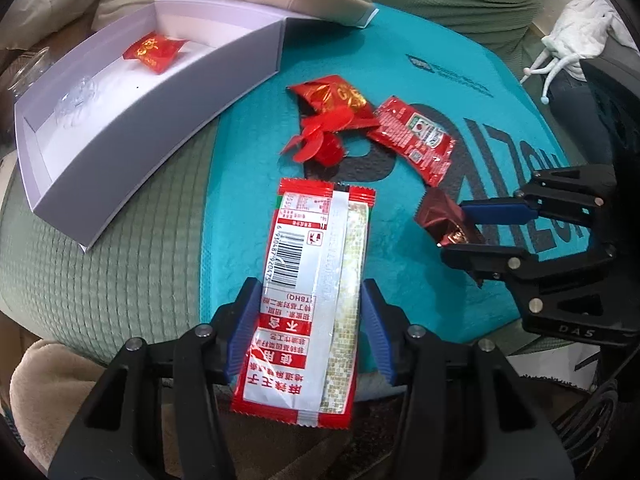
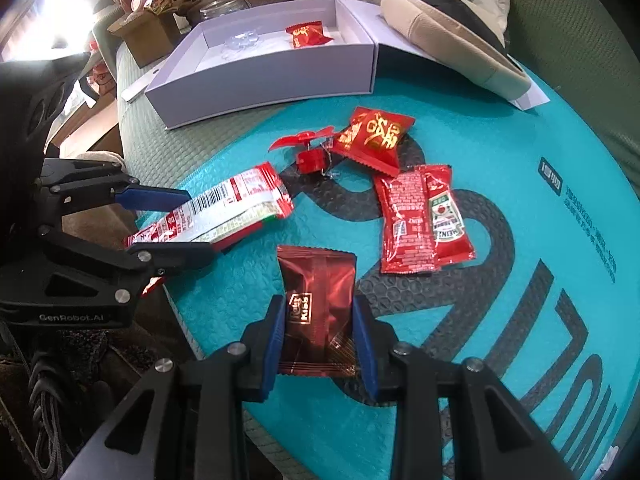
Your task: Organize objects
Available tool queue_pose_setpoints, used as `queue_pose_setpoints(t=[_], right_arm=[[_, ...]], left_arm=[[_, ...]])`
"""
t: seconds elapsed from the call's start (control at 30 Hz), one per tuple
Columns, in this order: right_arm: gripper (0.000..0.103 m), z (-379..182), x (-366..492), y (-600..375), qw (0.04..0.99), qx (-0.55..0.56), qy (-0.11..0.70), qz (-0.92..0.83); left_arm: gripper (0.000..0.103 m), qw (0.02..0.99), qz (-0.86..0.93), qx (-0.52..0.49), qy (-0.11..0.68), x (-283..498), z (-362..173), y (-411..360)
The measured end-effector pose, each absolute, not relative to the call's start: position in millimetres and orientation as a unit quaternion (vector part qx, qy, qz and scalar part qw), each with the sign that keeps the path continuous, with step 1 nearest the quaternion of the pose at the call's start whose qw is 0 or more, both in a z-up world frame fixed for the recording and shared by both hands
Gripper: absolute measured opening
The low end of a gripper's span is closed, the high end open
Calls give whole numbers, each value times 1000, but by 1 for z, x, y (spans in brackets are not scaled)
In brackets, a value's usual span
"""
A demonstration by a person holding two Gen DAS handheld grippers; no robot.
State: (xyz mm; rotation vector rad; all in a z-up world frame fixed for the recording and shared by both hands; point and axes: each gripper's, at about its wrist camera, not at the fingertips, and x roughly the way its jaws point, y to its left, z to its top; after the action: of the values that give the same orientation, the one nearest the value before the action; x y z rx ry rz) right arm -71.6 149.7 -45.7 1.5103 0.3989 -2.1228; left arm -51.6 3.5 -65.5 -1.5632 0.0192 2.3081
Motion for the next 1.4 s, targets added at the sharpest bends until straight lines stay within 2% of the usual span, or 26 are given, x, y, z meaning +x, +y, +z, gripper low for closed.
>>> queue_pose_setpoints(t=[0.17, 0.3, 0.4, 0.47, 0.5, 0.53, 0.63, 0.97, 1.4], right_arm=[[34, -54, -74, 151, 240, 567, 150, -774], [34, -57, -79, 155, 228, 568, 150, -776], [35, -60, -84, 160, 222, 572, 144, -777], [36, -62, -86, 160, 224, 573, 139, -776], [36, -62, -86, 160, 226, 572, 140, -776], [36, -61, -87, 159, 227, 570, 142, -777], [34, -61, -87, 157, 229, 567, 140, -779], [34, -52, -83, 152, 249, 557, 135, -781], [34, -22, -78, 120, 295, 514, 157, -790]], left_arm=[[58, 164, 821, -545, 47, -54, -68, 15], [72, 149, 829, -534, 79, -57, -73, 25], [73, 160, 831, -528, 76, -58, -75, 24], [71, 170, 832, -523, 75, -60, -75, 21], [64, 167, 834, -521, 70, -61, -74, 18], [52, 163, 836, -519, 65, -62, -72, 16], [46, 159, 836, -523, 42, -65, -68, 8], [44, 160, 832, -531, 5, -62, -57, -5], [44, 121, 853, -508, 9, -50, -20, -28]])
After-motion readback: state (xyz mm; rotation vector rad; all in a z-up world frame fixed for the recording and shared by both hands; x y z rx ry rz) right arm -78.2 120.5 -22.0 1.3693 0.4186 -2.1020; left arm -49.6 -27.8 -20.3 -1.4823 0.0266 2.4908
